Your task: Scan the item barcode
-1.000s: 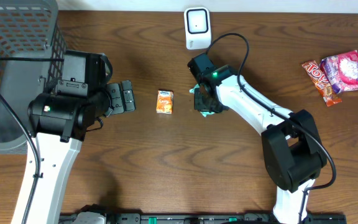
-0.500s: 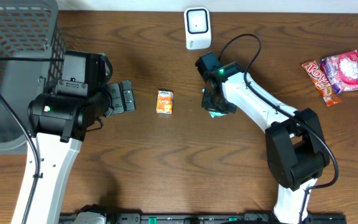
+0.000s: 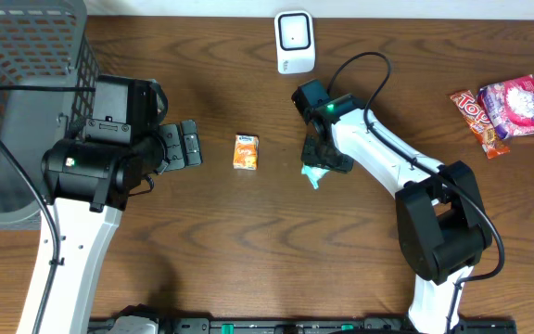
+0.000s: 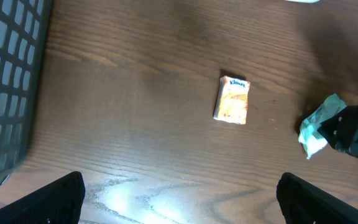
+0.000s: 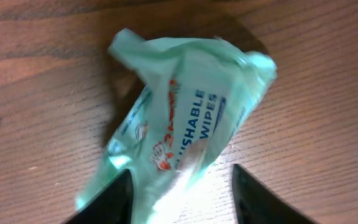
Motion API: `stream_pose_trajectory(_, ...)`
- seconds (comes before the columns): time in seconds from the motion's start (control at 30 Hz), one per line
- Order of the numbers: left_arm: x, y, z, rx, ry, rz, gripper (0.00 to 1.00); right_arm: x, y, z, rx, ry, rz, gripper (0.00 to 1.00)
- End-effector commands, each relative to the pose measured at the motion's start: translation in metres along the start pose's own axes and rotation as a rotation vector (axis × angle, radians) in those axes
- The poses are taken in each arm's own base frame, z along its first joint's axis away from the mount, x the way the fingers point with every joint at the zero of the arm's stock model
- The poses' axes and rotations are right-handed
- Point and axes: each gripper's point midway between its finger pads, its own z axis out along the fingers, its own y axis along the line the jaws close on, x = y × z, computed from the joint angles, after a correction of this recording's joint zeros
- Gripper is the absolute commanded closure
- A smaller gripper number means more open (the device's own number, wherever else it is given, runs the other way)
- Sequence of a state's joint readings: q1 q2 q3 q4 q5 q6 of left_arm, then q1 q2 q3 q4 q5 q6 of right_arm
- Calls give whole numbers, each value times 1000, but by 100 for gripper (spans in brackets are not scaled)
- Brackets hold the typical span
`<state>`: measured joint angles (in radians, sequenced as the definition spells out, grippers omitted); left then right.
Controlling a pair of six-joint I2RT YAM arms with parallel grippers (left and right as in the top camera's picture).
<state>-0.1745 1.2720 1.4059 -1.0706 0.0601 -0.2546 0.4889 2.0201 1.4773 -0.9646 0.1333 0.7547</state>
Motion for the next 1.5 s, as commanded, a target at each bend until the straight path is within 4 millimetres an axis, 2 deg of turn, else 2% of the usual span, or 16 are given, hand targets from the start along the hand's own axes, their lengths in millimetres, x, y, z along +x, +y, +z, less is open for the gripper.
stream_pose_trajectory(0.0,0,3,1,-14,1,5,2,-4,-5,-6,8,-25,13,47)
stream_pose_trajectory(0.07,0,3,1,-14,1,5,2,-4,-5,-6,7,-25,12,41)
stream_pose_trajectory(0.13,0,3,1,-14,1,5,2,-4,-4,-6,5,-27,10,41)
stream_pose_trajectory(0.23,0,3,1,-14,1,5,2,-6,6,-10,-42,-23,-88,41)
stream_pose_trajectory(0.43,0,3,1,-14,1,5,2,-31,22,-46,-92,-92,-201,36)
stream_pose_trajectory(0.5,0,3,1,-14,1,5,2,-34,25,-50,-100,-103,-206,36)
stream_pose_trajectory(1.07,0,3,1,-14,1,5,2,-19,32,-49,-156,-32,-211,37)
stream_pose_trajectory(1.37,0,3,1,-14,1,5,2,9,13,-16,-93,58,-160,40)
stream_pose_trajectory(1.47,0,3,1,-14,1,5,2,14,9,-11,-83,71,-163,40)
